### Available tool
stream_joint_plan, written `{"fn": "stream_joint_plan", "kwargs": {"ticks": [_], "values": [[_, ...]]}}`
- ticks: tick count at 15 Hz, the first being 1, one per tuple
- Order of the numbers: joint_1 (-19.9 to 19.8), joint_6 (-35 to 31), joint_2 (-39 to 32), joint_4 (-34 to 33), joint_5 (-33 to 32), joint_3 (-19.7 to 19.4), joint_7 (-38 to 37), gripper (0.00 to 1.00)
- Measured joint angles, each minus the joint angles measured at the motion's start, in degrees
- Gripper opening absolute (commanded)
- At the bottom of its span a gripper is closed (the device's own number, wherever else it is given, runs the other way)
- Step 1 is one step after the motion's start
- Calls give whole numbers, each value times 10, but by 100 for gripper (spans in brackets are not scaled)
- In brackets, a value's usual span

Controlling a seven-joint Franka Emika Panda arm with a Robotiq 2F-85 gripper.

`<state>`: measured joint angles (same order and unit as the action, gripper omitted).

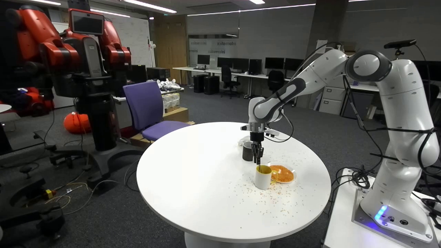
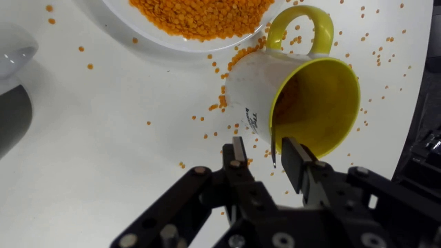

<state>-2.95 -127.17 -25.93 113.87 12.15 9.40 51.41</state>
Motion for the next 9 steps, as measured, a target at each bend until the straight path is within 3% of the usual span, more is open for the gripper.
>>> {"fn": "stream_joint_plan", "kwargs": {"ticks": [4, 9], "values": [[1, 29, -1, -13, -1, 0, 14, 30], [1, 53, -4, -20, -2, 0, 29, 34]]}}
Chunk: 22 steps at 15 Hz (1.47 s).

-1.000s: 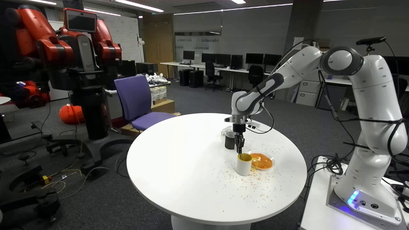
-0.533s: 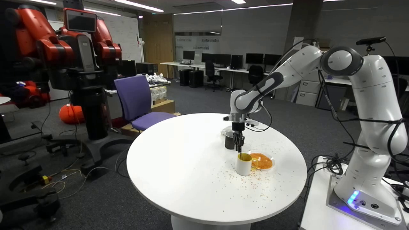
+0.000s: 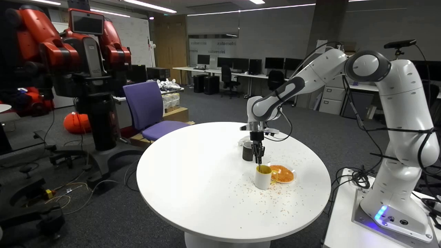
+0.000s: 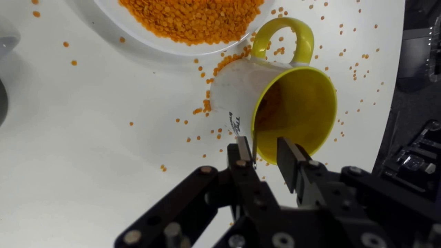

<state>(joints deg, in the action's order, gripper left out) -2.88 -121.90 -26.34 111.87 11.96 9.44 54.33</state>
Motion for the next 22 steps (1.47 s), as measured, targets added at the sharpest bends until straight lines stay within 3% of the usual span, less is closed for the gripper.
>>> {"fn": "stream_joint_plan", "kwargs": {"ticks": [2, 4, 5, 22], "values": [[0, 3, -1, -1, -2, 0, 2, 25], [0, 3, -1, -1, -4, 0, 3, 2], [0, 3, -1, -1, -6, 0, 3, 0], [15, 31, 2, -11, -40, 0, 3, 1]]}}
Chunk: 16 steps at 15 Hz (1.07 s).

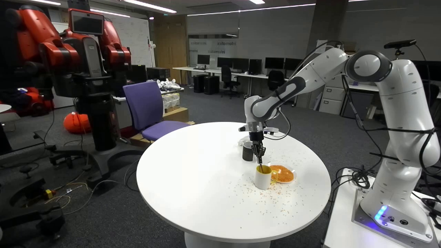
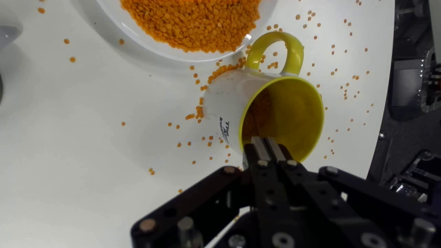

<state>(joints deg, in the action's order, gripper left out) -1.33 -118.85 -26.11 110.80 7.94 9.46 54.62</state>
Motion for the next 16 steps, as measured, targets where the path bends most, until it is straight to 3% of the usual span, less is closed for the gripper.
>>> {"fn": "stream_joint_plan", "kwargs": {"ticks": [8, 16], "values": [[28, 1, 35, 6, -47, 3, 0, 1], [36, -1, 126, 48, -53, 2, -3, 1]]}}
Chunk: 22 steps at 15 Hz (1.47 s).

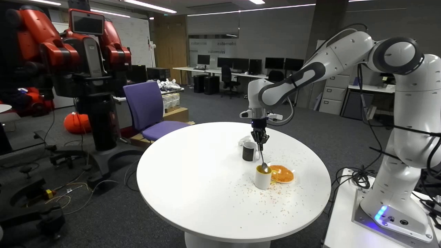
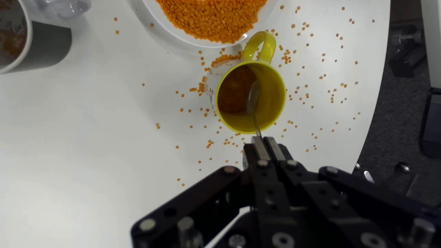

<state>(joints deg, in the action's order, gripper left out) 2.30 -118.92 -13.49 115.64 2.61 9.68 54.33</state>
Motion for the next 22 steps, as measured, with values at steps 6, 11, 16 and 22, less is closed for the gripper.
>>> {"fn": "stream_joint_plan", "kwargs": {"ticks": [6, 11, 16, 22], "values": [[-4, -17, 86, 64, -6, -38, -35, 1], [-13, -55, 150, 130, -44, -78, -109, 1], [-36, -59, 181, 187, -12, -126, -121, 1], [-71, -59, 183, 237, 123, -186, -118, 1]]}}
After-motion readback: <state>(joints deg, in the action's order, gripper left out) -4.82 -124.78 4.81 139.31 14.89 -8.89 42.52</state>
